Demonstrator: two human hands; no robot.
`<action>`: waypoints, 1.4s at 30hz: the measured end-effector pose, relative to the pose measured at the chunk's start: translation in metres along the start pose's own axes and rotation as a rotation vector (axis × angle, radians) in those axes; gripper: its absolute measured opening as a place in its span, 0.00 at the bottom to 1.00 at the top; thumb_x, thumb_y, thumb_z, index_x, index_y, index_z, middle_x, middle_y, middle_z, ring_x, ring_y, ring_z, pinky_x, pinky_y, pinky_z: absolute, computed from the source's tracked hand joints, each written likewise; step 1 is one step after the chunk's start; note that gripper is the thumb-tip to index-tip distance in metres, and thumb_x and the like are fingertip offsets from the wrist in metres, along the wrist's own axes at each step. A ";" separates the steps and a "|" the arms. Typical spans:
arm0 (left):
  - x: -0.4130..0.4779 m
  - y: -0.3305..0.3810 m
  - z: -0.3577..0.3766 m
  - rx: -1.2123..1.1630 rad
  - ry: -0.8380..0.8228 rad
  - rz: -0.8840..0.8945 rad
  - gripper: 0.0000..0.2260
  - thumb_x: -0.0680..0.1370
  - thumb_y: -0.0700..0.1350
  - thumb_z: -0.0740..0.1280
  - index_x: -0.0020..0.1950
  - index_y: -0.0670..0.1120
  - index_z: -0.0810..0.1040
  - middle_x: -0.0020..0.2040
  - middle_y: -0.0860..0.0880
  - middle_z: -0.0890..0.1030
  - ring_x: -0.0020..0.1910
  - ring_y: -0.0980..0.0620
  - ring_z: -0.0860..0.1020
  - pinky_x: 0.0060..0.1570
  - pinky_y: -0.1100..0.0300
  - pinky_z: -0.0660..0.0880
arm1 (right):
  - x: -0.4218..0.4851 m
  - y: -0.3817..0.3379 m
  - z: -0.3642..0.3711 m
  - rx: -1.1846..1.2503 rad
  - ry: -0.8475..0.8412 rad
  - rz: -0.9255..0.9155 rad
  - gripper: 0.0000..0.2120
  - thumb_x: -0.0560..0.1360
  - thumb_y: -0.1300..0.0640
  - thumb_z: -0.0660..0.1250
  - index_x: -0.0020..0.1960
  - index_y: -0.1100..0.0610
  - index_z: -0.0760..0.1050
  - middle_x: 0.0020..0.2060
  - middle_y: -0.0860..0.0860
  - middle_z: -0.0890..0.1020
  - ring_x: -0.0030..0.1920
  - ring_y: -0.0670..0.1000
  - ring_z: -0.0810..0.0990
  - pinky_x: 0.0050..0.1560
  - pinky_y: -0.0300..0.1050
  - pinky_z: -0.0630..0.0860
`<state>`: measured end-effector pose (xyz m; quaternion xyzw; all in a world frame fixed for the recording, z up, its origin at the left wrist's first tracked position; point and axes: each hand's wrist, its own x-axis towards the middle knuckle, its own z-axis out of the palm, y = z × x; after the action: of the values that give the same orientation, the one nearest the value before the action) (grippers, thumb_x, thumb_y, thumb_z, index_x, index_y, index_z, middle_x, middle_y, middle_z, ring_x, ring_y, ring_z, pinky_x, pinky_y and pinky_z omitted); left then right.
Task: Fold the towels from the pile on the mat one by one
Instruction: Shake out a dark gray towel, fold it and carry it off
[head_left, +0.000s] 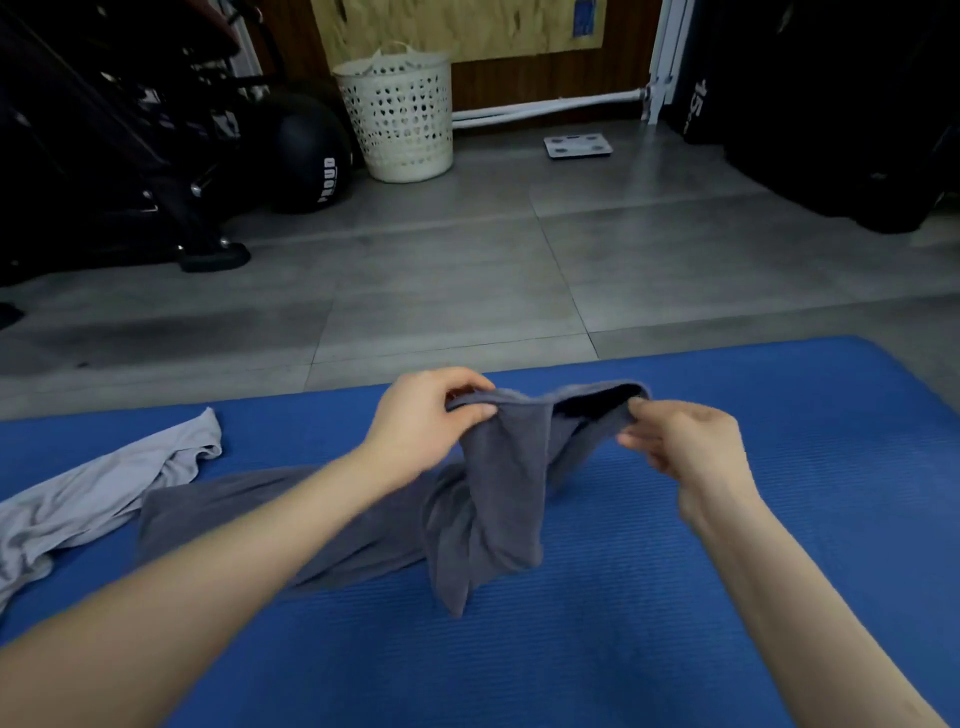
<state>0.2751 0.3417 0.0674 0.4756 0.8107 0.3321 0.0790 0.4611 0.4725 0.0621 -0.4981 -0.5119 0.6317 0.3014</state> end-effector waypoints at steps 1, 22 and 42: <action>0.008 0.004 -0.017 0.024 0.004 0.019 0.06 0.72 0.44 0.72 0.49 0.50 0.83 0.45 0.54 0.83 0.48 0.55 0.79 0.49 0.59 0.73 | -0.003 0.000 -0.004 -0.141 -0.079 -0.043 0.07 0.73 0.60 0.69 0.36 0.60 0.78 0.31 0.54 0.81 0.32 0.47 0.79 0.35 0.38 0.69; 0.077 0.144 -0.274 -0.083 0.056 0.224 0.04 0.71 0.42 0.73 0.37 0.48 0.81 0.33 0.51 0.79 0.36 0.58 0.75 0.41 0.61 0.71 | -0.095 -0.161 0.129 -0.384 0.090 -0.915 0.10 0.72 0.45 0.68 0.49 0.50 0.76 0.38 0.42 0.81 0.41 0.44 0.80 0.47 0.46 0.76; 0.100 0.084 -0.341 -0.453 0.460 -0.092 0.07 0.67 0.35 0.74 0.33 0.45 0.80 0.33 0.48 0.77 0.34 0.53 0.75 0.36 0.64 0.72 | -0.014 -0.184 0.068 -0.626 0.330 -0.695 0.05 0.71 0.55 0.68 0.44 0.55 0.81 0.38 0.49 0.83 0.42 0.51 0.78 0.40 0.42 0.67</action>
<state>0.1305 0.2937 0.3989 0.3214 0.7335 0.5987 0.0125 0.3779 0.4905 0.2389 -0.4579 -0.7584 0.2226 0.4071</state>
